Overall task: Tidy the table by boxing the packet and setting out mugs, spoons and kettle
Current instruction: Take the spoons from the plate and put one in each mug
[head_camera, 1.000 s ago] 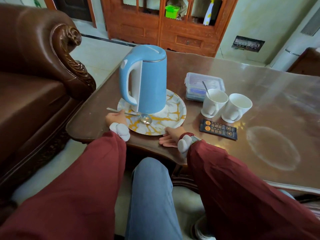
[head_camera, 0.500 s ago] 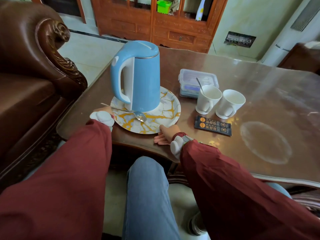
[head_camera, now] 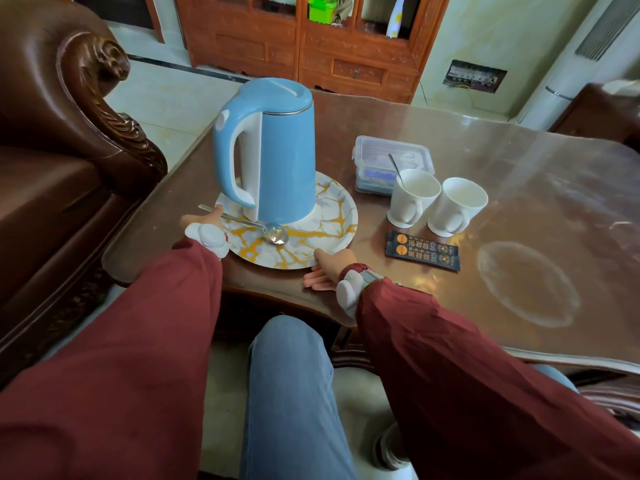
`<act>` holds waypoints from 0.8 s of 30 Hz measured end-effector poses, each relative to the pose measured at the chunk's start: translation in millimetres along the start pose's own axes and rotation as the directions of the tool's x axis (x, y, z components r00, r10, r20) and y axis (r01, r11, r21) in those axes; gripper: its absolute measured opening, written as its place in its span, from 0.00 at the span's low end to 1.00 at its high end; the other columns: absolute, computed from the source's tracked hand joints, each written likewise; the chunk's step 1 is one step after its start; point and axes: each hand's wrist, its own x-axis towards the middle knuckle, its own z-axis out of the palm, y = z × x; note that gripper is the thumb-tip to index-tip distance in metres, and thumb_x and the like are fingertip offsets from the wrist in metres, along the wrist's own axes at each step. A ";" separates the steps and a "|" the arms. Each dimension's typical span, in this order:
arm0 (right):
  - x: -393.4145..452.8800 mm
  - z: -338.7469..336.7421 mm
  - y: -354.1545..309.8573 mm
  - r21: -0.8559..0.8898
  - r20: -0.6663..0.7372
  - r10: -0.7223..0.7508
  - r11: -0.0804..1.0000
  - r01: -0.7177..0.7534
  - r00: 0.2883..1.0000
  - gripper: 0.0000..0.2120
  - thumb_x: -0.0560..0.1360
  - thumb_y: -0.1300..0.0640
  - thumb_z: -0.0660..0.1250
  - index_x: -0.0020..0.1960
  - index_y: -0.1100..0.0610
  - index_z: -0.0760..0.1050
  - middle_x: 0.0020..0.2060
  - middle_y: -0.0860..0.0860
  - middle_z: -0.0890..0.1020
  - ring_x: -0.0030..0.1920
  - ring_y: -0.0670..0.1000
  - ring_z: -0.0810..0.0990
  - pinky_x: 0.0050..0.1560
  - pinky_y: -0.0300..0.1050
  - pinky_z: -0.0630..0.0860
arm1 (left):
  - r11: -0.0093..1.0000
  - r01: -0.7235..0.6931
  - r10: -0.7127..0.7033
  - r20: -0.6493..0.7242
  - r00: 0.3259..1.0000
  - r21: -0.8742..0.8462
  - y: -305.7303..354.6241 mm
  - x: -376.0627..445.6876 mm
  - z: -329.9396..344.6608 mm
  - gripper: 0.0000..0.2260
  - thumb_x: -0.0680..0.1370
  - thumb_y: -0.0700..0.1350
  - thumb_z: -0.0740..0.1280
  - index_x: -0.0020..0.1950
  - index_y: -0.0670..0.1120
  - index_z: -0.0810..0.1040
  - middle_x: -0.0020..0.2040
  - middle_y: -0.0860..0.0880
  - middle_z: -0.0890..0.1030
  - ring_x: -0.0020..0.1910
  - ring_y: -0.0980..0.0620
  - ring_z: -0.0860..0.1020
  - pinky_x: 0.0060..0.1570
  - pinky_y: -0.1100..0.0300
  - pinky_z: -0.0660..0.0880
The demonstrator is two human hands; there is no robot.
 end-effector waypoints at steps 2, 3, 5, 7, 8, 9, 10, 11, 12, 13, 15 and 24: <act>1.7 -0.3 -1.3 -0.001 0.000 0.003 1.000 -0.003 1.000 0.16 0.78 0.56 0.55 0.37 0.66 0.69 0.17 0.55 0.78 0.17 0.50 0.78 0.18 0.37 0.75 | 1.000 -0.008 0.008 -0.005 1.000 -0.023 -0.4 8.7 -1.1 0.18 0.79 0.54 0.62 0.34 0.47 0.63 0.09 0.60 0.63 0.09 0.64 0.66 0.10 0.71 0.62; 1.5 0.0 -1.5 -0.004 0.004 0.002 1.000 -0.002 1.000 0.16 0.78 0.56 0.55 0.37 0.66 0.69 0.16 0.55 0.78 0.17 0.50 0.78 0.19 0.37 0.75 | 1.000 -0.007 0.007 -0.002 1.000 -0.009 0.7 9.3 -1.1 0.18 0.79 0.53 0.62 0.34 0.48 0.63 0.08 0.60 0.63 0.09 0.64 0.66 0.10 0.71 0.61; 2.7 0.4 -1.2 -0.005 0.007 0.003 1.000 -0.003 1.000 0.16 0.78 0.56 0.54 0.37 0.66 0.68 0.16 0.55 0.77 0.16 0.50 0.77 0.19 0.37 0.74 | 1.000 -0.007 0.007 0.014 1.000 0.002 2.6 11.1 -0.5 0.18 0.80 0.53 0.62 0.34 0.48 0.62 0.08 0.60 0.62 0.09 0.64 0.66 0.10 0.72 0.61; 3.7 1.0 -1.0 -0.012 0.004 0.006 1.000 -0.006 1.000 0.17 0.79 0.56 0.54 0.37 0.65 0.68 0.15 0.54 0.77 0.16 0.49 0.77 0.18 0.36 0.74 | 1.000 0.009 -0.009 0.020 1.000 0.022 3.6 17.5 0.4 0.17 0.80 0.51 0.62 0.34 0.48 0.63 0.08 0.60 0.62 0.09 0.64 0.66 0.10 0.72 0.61; 4.4 1.1 -0.9 -0.019 0.002 0.010 1.000 -0.010 1.000 0.17 0.79 0.55 0.54 0.37 0.65 0.68 0.15 0.54 0.77 0.16 0.49 0.77 0.18 0.36 0.74 | 1.000 0.018 -0.018 0.027 0.999 0.020 2.8 21.5 0.9 0.17 0.80 0.49 0.62 0.34 0.48 0.63 0.08 0.60 0.62 0.09 0.64 0.66 0.12 0.71 0.63; 4.9 1.6 -1.2 -0.022 -0.002 0.012 1.000 -0.012 1.000 0.17 0.79 0.55 0.54 0.37 0.65 0.68 0.15 0.54 0.77 0.16 0.49 0.77 0.18 0.36 0.74 | 1.000 0.023 -0.024 0.028 0.999 0.014 2.2 22.8 0.9 0.16 0.80 0.48 0.62 0.34 0.48 0.63 0.08 0.60 0.62 0.09 0.64 0.66 0.15 0.70 0.66; 5.2 2.0 -1.2 -0.023 -0.006 0.011 1.000 -0.011 1.000 0.17 0.79 0.55 0.54 0.37 0.65 0.69 0.15 0.54 0.77 0.16 0.49 0.77 0.18 0.36 0.74 | 1.000 0.026 -0.026 0.023 0.999 0.007 0.5 25.0 1.2 0.16 0.80 0.48 0.61 0.34 0.48 0.63 0.08 0.60 0.63 0.09 0.64 0.66 0.20 0.68 0.69; 5.3 2.4 -1.3 -0.023 -0.009 0.008 1.000 -0.008 1.000 0.17 0.79 0.54 0.55 0.37 0.65 0.69 0.15 0.54 0.77 0.16 0.49 0.77 0.17 0.36 0.74 | 1.000 0.029 -0.029 0.024 0.999 0.004 -0.8 24.4 0.6 0.16 0.80 0.47 0.61 0.34 0.48 0.63 0.08 0.60 0.63 0.09 0.64 0.66 0.27 0.64 0.70; 5.7 2.5 -1.1 -0.023 -0.011 0.004 1.000 -0.005 1.000 0.18 0.79 0.54 0.55 0.37 0.66 0.69 0.15 0.54 0.77 0.16 0.49 0.77 0.17 0.36 0.74 | 1.000 0.027 -0.027 0.021 0.999 -0.008 -2.4 24.0 0.0 0.16 0.80 0.47 0.62 0.34 0.49 0.63 0.09 0.60 0.63 0.09 0.63 0.66 0.30 0.62 0.68; 5.9 2.9 -1.3 -0.024 -0.016 0.000 1.000 0.000 1.000 0.18 0.79 0.54 0.54 0.37 0.66 0.69 0.15 0.54 0.77 0.16 0.49 0.77 0.17 0.36 0.74 | 1.000 0.020 -0.020 0.008 1.000 -0.018 -3.3 22.1 -0.7 0.16 0.80 0.47 0.62 0.34 0.49 0.63 0.09 0.60 0.63 0.10 0.63 0.68 0.31 0.61 0.67; 5.5 3.4 -1.1 -0.031 -0.026 -0.009 0.999 0.008 1.000 0.18 0.79 0.54 0.54 0.38 0.66 0.69 0.15 0.53 0.77 0.16 0.48 0.76 0.17 0.35 0.73 | 0.999 0.011 -0.012 -0.020 1.000 -0.034 -5.2 18.4 -1.5 0.16 0.80 0.47 0.62 0.34 0.49 0.63 0.09 0.61 0.64 0.16 0.58 0.74 0.30 0.63 0.69; -8.1 7.1 7.4 -0.009 -0.049 -0.105 0.994 0.105 0.993 0.20 0.82 0.52 0.50 0.36 0.62 0.67 0.14 0.51 0.76 0.13 0.45 0.73 0.16 0.33 0.69 | 0.937 -0.126 0.056 -0.218 0.974 -0.326 -11.4 -15.3 6.1 0.14 0.79 0.42 0.64 0.34 0.39 0.73 0.27 0.48 0.75 0.27 0.55 0.71 0.27 0.64 0.71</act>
